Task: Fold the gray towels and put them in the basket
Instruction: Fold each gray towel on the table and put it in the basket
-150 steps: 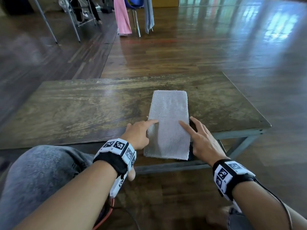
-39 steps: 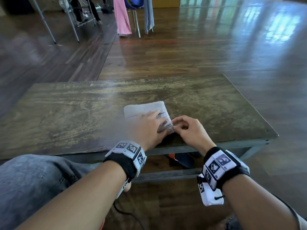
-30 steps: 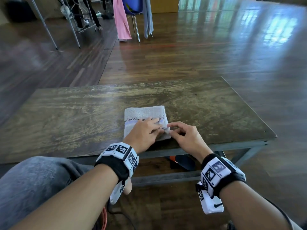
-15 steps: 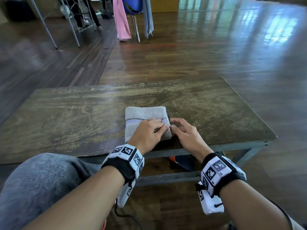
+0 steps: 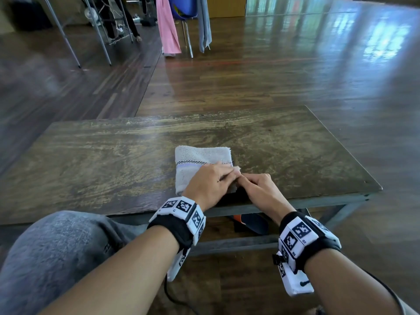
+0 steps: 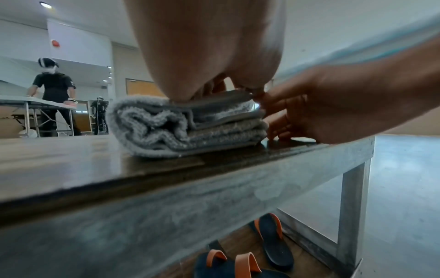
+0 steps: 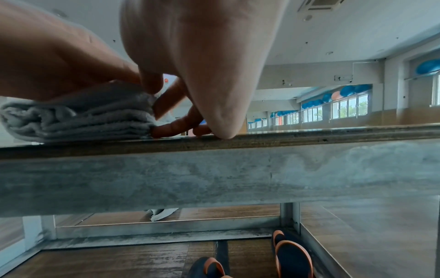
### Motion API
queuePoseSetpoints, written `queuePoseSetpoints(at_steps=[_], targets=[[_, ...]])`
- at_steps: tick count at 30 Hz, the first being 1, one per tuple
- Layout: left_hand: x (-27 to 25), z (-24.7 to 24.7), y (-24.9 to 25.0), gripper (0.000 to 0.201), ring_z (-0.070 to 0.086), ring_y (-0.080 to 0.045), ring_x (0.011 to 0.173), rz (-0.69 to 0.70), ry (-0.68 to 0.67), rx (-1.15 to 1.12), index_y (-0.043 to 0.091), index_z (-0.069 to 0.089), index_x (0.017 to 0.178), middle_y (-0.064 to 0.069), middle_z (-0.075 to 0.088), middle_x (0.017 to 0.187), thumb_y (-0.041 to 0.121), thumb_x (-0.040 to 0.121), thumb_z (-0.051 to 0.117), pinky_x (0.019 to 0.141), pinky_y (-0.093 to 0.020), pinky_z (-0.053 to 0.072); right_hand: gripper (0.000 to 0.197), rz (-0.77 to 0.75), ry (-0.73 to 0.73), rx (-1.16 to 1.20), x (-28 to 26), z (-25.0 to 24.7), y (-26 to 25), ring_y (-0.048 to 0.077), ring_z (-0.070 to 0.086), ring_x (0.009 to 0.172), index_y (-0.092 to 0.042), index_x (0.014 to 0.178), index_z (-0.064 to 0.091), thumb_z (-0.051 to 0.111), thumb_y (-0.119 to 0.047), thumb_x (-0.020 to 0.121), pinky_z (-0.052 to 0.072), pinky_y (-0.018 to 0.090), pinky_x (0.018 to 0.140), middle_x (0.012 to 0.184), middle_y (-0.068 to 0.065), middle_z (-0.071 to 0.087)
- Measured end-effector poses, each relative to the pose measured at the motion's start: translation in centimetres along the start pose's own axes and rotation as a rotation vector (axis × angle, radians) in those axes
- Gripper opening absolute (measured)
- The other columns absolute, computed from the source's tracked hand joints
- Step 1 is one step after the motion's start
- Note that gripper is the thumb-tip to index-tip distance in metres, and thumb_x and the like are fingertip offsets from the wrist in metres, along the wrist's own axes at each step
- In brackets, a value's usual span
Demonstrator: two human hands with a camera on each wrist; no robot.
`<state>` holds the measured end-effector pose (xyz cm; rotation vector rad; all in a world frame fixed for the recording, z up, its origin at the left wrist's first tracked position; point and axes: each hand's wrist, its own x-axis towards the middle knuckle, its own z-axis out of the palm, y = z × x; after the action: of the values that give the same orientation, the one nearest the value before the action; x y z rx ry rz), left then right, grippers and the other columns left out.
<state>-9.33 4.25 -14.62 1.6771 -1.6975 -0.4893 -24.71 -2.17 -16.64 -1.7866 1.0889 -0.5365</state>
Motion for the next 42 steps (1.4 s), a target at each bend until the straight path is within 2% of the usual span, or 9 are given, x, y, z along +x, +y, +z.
queuePoseSetpoints(at_steps=[3,10,14,18,20,23,27,32,42], targets=[[0.0,0.6,-0.6,0.036,0.039,-0.017,0.142,-0.078,-0.065,0.119,0.020,0.067,0.129,-0.003,0.058,0.142,0.036,0.104,0.045,0.122,-0.031,0.014,0.037,0.002,-0.031,0.026,-0.2,-0.7,0.0,0.033,0.063,0.083,-0.005,0.081,0.075,0.057,-0.034,0.096,0.046,0.033,0.073,0.091,0.020,0.073],[-0.1,1.1,-0.8,0.044,0.019,-0.012,0.151,-0.094,-0.174,0.359,0.028,0.058,0.139,0.005,0.035,0.159,0.045,0.103,0.040,0.124,-0.034,0.009,0.014,-0.131,0.290,-0.081,1.5,0.0,-0.6,0.002,0.063,0.088,-0.028,0.092,0.072,0.059,-0.024,0.096,0.047,0.018,0.076,0.096,-0.012,0.069],[0.2,0.1,-0.4,0.040,0.045,-0.015,0.136,-0.191,-0.224,0.142,0.023,0.060,0.134,0.001,0.058,0.141,0.028,0.098,0.044,0.118,-0.038,0.028,0.038,-0.241,0.036,-0.093,2.6,2.3,-1.9,0.008,0.049,0.130,-0.027,0.136,0.060,0.041,-0.039,0.106,0.036,0.030,0.111,0.140,-0.009,0.057],[0.7,-2.7,-0.6,0.041,0.059,0.002,0.065,-0.248,0.031,-0.205,0.024,0.072,0.067,0.014,0.067,0.068,0.006,0.090,0.045,0.070,-0.030,0.048,0.052,-0.117,-0.118,-0.163,2.8,3.7,-1.7,0.005,0.025,0.150,-0.027,0.154,0.041,0.024,-0.046,0.109,0.015,0.037,0.126,0.162,-0.010,0.034],[1.1,-3.5,-1.8,0.036,0.065,-0.011,0.102,-0.195,0.216,0.060,0.020,0.073,0.112,0.006,0.071,0.111,0.008,0.095,0.044,0.095,-0.031,0.049,0.053,-0.162,-0.158,-0.381,2.6,4.1,-1.0,0.002,0.006,0.154,-0.027,0.161,0.022,0.023,-0.039,0.109,0.000,0.037,0.127,0.168,-0.015,0.013],[1.0,-3.3,-3.9,0.050,0.017,-0.021,0.152,-0.304,0.024,0.413,0.021,0.031,0.154,-0.002,0.027,0.163,0.030,0.105,0.034,0.123,-0.046,0.016,0.052,-0.164,-0.095,-0.574,2.7,3.9,-1.9,0.012,0.020,0.151,-0.026,0.156,0.033,0.032,-0.027,0.103,0.009,0.044,0.125,0.164,-0.011,0.027],[0.5,-2.3,-5.3,0.060,-0.009,-0.014,0.153,-0.378,-0.142,0.487,0.025,0.006,0.159,0.005,-0.001,0.168,0.042,0.105,0.023,0.123,-0.051,0.002,0.052,-0.239,0.064,-0.770,4.3,5.0,-5.3,0.023,0.039,0.140,-0.015,0.129,0.055,0.032,-0.034,0.087,0.021,0.044,0.119,0.141,0.001,0.051],[-0.3,-2.6,-6.5,0.059,-0.017,-0.005,0.151,-0.402,-0.132,0.433,0.030,-0.004,0.159,0.013,-0.014,0.166,0.046,0.105,0.014,0.123,-0.049,-0.004,0.064,-0.186,-0.110,-0.657,5.2,7.2,-3.5,0.003,-0.007,0.154,-0.027,0.162,0.012,0.019,-0.055,0.104,-0.004,0.039,0.126,0.169,-0.013,0.001],[-0.7,-2.8,-6.4,0.060,-0.018,-0.002,0.150,-0.498,-0.098,0.366,0.024,-0.010,0.158,0.012,-0.019,0.164,0.045,0.106,0.010,0.124,-0.045,-0.006,0.080,0.021,-0.021,-0.625,5.8,7.3,-2.7,0.009,-0.011,0.155,-0.016,0.162,-0.006,0.023,-0.060,0.101,-0.010,0.039,0.125,0.170,-0.004,-0.011]])
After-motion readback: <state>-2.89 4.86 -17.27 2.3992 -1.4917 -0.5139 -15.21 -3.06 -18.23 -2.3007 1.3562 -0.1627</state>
